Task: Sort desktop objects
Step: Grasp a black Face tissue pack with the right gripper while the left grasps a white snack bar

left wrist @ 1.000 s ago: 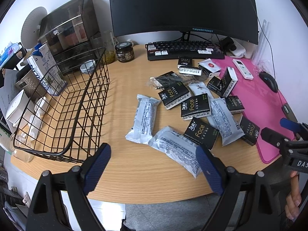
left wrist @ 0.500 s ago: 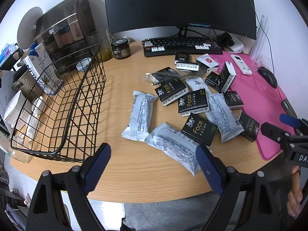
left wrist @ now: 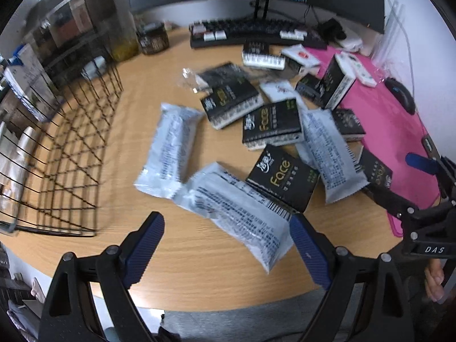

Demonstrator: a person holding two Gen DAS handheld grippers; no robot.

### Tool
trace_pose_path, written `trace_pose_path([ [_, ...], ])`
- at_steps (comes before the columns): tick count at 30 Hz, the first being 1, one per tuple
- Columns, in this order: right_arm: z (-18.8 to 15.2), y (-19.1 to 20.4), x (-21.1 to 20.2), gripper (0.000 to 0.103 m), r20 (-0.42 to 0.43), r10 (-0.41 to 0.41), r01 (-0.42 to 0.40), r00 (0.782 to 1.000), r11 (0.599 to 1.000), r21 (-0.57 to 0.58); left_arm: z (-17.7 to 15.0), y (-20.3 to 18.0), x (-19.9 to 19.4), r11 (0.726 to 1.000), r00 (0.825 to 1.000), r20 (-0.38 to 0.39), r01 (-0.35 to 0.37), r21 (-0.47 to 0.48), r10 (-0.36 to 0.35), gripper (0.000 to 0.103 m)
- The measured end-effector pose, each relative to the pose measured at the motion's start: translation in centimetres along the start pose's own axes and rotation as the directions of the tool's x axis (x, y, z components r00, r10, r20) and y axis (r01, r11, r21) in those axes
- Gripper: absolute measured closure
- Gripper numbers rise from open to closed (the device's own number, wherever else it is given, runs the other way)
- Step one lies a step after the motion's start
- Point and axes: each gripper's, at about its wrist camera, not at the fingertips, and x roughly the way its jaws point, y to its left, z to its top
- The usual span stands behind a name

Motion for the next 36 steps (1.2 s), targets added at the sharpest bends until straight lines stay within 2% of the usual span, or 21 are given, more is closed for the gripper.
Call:
trace_pose_path([
  [5,0.9,-0.3,2.4,0.001,-0.029,0.03,-0.031,0.999,0.999,-0.039,0.7,-0.2,1.5,1.0,0.999,-0.034,0.007,-0.029,-0.008,0.013],
  [6,1.0,-0.2,2.7,0.005,-0.033,0.04,-0.042,0.999,0.998,-0.045,1.0,-0.1,1.8,0.999,0.999,-0.039,0.011,-0.037,-0.012,0.013],
  [9,0.9,0.1,3.1,0.026,-0.037,0.049,-0.051,0.998,0.997,-0.053,1.4,-0.3,2.3,0.999,0.999,-0.05,0.009,-0.045,-0.012,0.013],
  [10,0.8,0.4,3.0,0.036,-0.028,0.02,-0.021,0.999,0.998,-0.064,1.5,-0.3,2.5,0.999,0.999,-0.054,0.005,-0.044,-0.007,0.013],
  [11,0.7,0.6,2.9,0.04,-0.021,-0.009,0.008,1.0,0.997,-0.077,1.5,-0.4,2.5,0.999,0.999,-0.053,0.002,-0.042,-0.004,0.013],
  [13,0.6,0.7,2.7,0.055,-0.011,-0.027,0.026,1.0,0.997,-0.079,1.6,-0.5,2.5,0.999,0.999,-0.047,0.001,-0.037,-0.002,0.013],
  [17,0.4,0.2,2.2,0.056,-0.023,0.008,-0.009,1.0,0.999,-0.042,1.4,-0.5,2.3,1.0,0.999,-0.034,-0.014,-0.01,0.014,0.014],
  [20,0.0,0.3,1.9,0.056,-0.025,0.022,-0.022,0.999,0.999,-0.025,0.8,0.1,2.4,1.0,0.998,-0.061,-0.018,0.01,0.018,0.03],
  [22,-0.4,0.4,1.7,0.056,-0.023,0.031,-0.032,0.999,0.999,-0.015,0.3,0.7,2.9,1.0,0.996,-0.093,0.005,-0.002,-0.005,0.045],
  [24,-0.5,0.6,1.6,0.056,-0.022,0.037,-0.037,0.999,0.999,-0.01,0.1,1.2,2.8,1.0,0.996,-0.092,0.012,-0.013,-0.014,0.05],
  [27,-0.6,1.1,1.4,0.056,-0.02,0.04,-0.04,0.999,0.999,-0.011,-0.1,1.5,2.7,1.0,0.996,-0.084,-0.011,-0.014,0.01,0.052],
  [31,-0.5,1.3,0.9,0.056,-0.012,0.042,-0.042,0.999,0.999,-0.002,-0.4,1.4,2.5,1.0,0.997,-0.072,-0.017,0.011,0.018,0.063],
  [33,-0.4,1.3,0.5,0.056,-0.007,0.041,-0.041,0.999,0.999,0.003,-0.6,1.0,2.2,0.999,0.998,-0.062,-0.03,0.029,0.032,0.063],
  [36,-0.1,1.4,-0.2,0.056,0.007,0.036,-0.036,0.999,0.999,0.009,-0.5,0.4,1.8,0.999,0.999,-0.045,-0.013,0.033,0.014,0.063],
])
